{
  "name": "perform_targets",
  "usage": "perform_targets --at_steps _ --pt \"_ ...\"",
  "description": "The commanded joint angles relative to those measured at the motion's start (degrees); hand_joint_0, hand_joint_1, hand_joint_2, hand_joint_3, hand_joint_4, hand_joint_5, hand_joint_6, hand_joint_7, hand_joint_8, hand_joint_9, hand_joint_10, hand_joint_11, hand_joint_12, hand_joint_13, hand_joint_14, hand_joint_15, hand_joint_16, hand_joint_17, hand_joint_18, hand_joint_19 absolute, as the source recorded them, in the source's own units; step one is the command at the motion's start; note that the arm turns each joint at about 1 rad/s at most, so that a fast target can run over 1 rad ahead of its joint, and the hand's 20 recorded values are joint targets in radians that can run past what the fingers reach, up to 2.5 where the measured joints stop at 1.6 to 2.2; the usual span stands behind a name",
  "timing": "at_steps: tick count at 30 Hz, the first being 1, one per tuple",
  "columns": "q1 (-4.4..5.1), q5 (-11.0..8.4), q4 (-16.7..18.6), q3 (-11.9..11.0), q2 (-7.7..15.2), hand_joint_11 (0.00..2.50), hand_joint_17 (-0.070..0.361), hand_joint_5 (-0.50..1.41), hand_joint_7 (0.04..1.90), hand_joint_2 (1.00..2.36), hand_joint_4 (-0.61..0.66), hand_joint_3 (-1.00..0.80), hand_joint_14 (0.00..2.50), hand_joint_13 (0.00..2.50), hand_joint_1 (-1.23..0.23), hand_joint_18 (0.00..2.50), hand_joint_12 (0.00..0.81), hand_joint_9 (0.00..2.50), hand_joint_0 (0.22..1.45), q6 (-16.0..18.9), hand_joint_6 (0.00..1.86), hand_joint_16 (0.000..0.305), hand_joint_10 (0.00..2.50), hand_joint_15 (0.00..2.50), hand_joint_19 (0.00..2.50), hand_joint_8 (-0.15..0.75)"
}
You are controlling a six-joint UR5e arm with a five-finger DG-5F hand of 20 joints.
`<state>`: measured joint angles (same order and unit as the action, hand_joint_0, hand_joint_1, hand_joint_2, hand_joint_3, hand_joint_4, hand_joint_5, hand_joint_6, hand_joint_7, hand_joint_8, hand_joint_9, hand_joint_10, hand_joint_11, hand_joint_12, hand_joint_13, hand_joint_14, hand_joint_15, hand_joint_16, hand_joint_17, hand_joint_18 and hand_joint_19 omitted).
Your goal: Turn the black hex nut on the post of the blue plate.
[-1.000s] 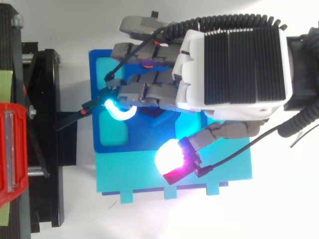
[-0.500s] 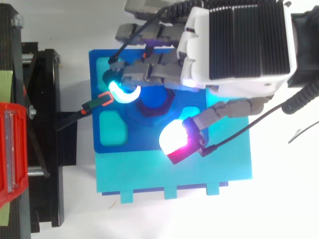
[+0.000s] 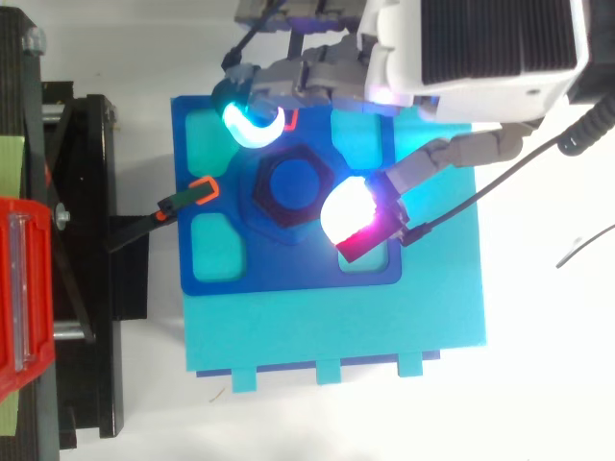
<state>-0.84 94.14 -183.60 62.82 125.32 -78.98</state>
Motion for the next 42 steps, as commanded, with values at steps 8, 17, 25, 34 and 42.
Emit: perform_targets --at_steps 8,17,25,34,42 --pt "0.93 0.16 3.25 -0.95 0.01 0.0 0.09 -0.09 0.83 1.0 0.21 -0.5 0.0 0.29 -0.49 0.0 0.314 0.71 0.49 -0.03 0.5 0.04 0.0 0.0 0.01 0.255" --pt "4.8 -0.45 4.74 -0.95 0.8 0.0 0.09 -0.09 0.83 1.0 0.21 -0.5 0.0 0.29 -0.48 0.0 0.316 0.71 0.49 0.06 0.5 0.04 0.0 0.0 0.01 0.255" --pt "7.34 -2.3 3.6 -0.69 0.8 0.0 0.091 -0.1 0.82 1.0 0.21 -0.5 0.0 0.29 -0.48 0.0 0.316 0.71 0.49 0.06 0.5 0.04 0.0 0.0 0.01 0.256" --pt "7.26 -2.3 1.93 -0.69 0.8 0.0 0.091 -0.09 0.82 1.0 0.2 -0.5 0.0 0.29 -0.47 0.0 0.317 0.71 0.49 -0.03 0.5 0.04 0.0 0.0 0.02 0.254" --pt "6.55 -2.3 1.49 -0.6 0.71 0.0 0.091 -0.09 0.82 1.0 0.2 -0.5 0.0 0.29 -0.47 0.0 0.317 0.71 0.49 -0.73 0.5 0.04 0.0 0.0 0.01 0.252"
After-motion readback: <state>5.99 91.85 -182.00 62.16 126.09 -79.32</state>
